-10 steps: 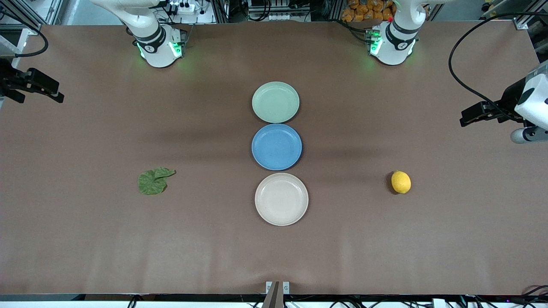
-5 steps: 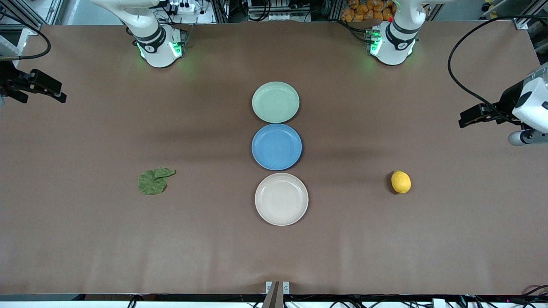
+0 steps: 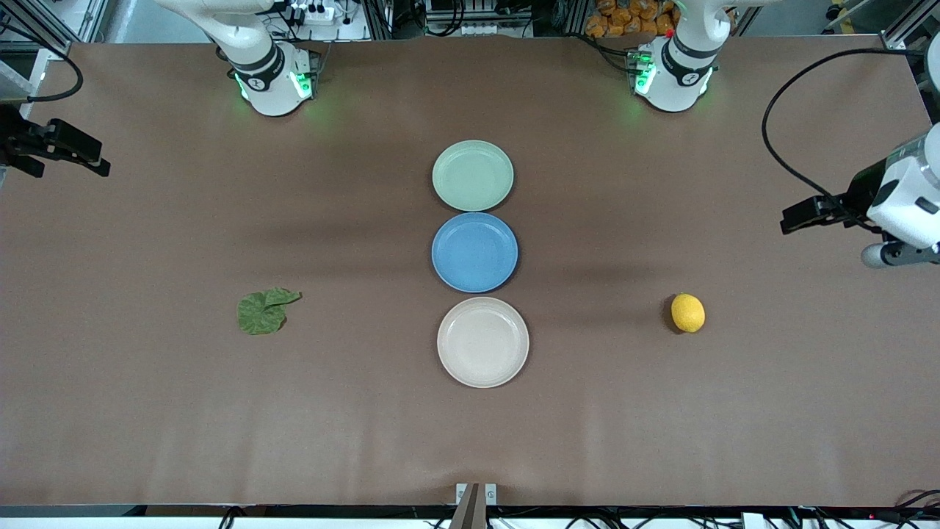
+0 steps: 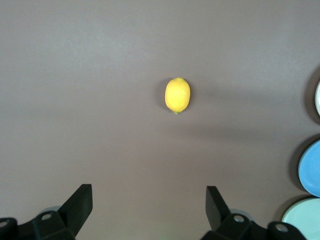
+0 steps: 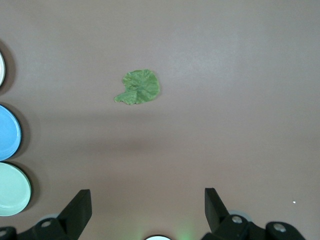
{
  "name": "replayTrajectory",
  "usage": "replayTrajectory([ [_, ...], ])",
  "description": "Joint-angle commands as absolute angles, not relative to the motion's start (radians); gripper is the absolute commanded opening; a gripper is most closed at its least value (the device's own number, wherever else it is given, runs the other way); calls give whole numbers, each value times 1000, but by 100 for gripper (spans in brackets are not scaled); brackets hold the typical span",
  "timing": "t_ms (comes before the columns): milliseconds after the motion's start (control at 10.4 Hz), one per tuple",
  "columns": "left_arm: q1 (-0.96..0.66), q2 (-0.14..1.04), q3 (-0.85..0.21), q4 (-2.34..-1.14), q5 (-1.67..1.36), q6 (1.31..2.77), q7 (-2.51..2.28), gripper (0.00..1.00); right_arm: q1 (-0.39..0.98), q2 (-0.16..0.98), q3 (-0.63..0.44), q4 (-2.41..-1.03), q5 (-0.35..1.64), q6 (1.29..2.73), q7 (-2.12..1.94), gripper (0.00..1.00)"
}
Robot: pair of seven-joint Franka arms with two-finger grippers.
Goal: Place lemon and lettuce in plates
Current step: 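Reach the left gripper to the lemon while the right gripper reaches the lettuce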
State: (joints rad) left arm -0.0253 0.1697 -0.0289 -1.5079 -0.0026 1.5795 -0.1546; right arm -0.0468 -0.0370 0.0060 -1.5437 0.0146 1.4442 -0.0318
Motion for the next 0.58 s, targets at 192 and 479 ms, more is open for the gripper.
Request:
replayTrajectory([
  [192,-35,270,-29,-1503,-6,1670,-133,100,-63,-35,20,-1617,25,1480,-49,100],
  [479,-37,333,-34,-1506,-6,1735,-133,100,-49,-15,21,-1692,25,1555,-49,100],
])
